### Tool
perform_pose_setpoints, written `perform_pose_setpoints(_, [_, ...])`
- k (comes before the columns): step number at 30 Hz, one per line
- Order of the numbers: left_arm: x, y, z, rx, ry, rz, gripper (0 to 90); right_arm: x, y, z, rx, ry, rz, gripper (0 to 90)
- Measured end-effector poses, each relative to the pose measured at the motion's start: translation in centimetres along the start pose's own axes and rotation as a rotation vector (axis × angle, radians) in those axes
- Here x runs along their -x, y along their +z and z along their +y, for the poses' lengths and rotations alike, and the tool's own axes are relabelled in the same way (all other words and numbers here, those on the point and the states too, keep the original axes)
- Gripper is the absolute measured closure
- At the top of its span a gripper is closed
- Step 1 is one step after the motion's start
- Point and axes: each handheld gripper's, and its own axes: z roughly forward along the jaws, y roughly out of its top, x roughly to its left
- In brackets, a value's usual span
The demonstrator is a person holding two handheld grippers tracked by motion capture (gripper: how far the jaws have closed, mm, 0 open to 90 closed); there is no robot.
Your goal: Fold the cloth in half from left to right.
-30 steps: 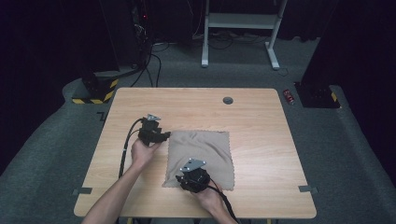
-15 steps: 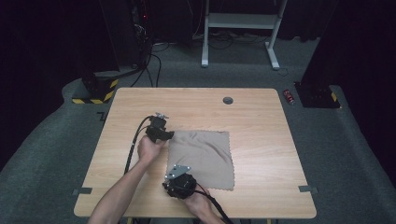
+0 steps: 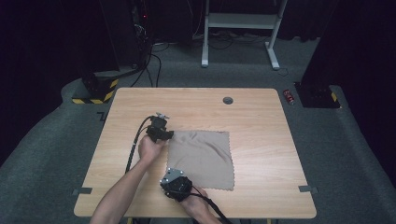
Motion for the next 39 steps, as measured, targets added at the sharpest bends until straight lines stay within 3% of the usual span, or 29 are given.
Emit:
perform_pose_setpoints(4, [0.3, 0.1, 0.1, 0.004, 0.011, -0.006, 65.5, -0.3, -0.1, 0.0, -0.003, -0.027, -0.026, 82.8])
perform_pose_setpoints(9, [0.7, 0.1, 0.5, -0.014, 0.044, -0.025, 78.5, -0.4, 0.0, 0.0, -0.003, -0.028, -0.047, 87.8])
perform_pose_setpoints(13, [0.9, 0.2, 0.6, -0.017, 0.047, -0.045, 88.5, -0.5, 0.0, 0.1, -0.011, -0.035, -0.058, 89.0])
perform_pose_setpoints(15, [0.9, 0.2, 0.8, -0.026, 0.053, -0.049, 89.2, -0.5, -0.1, 0.1, -0.014, -0.036, -0.058, 89.4])
perform_pose_setpoints(16, [0.8, 0.2, 0.9, -0.031, 0.050, -0.057, 89.5, -0.3, 0.0, 0.2, -0.012, -0.028, -0.035, 89.5])
perform_pose_setpoints(27, [-0.3, -0.9, 1.2, 0.002, 0.014, -0.100, 89.7, -0.1, -0.9, 0.9, 0.014, 0.000, -0.017, 89.8])
perform_pose_setpoints(39, [-1.9, -2.5, 1.0, 0.012, 0.023, -0.093, 89.8, -0.5, -1.3, 2.6, 0.051, 0.000, 0.024, 89.8])
